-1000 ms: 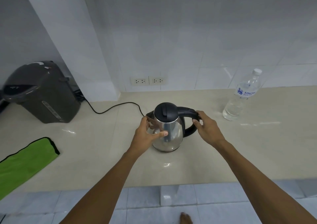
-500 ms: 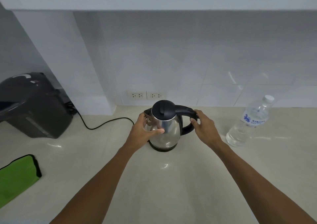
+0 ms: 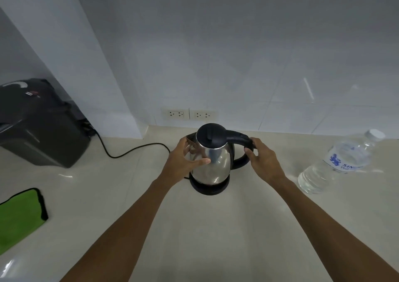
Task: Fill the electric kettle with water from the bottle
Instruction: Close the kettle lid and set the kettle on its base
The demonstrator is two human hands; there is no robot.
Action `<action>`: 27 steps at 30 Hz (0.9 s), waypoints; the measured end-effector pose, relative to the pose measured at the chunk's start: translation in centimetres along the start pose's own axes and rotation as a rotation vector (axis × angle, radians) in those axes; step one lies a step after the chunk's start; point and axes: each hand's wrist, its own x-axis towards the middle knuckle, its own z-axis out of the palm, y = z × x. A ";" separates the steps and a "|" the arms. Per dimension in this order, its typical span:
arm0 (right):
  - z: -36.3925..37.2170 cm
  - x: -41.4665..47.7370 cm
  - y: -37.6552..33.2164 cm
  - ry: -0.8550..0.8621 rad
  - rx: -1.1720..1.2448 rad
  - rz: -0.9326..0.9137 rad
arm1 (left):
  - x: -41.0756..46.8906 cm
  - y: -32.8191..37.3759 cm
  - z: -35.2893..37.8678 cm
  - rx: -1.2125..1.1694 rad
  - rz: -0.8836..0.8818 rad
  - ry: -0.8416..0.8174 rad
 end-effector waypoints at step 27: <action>0.8 -1.8 1.4 -0.036 -0.021 0.039 | -2.4 -0.6 0.5 0.051 -0.005 -0.015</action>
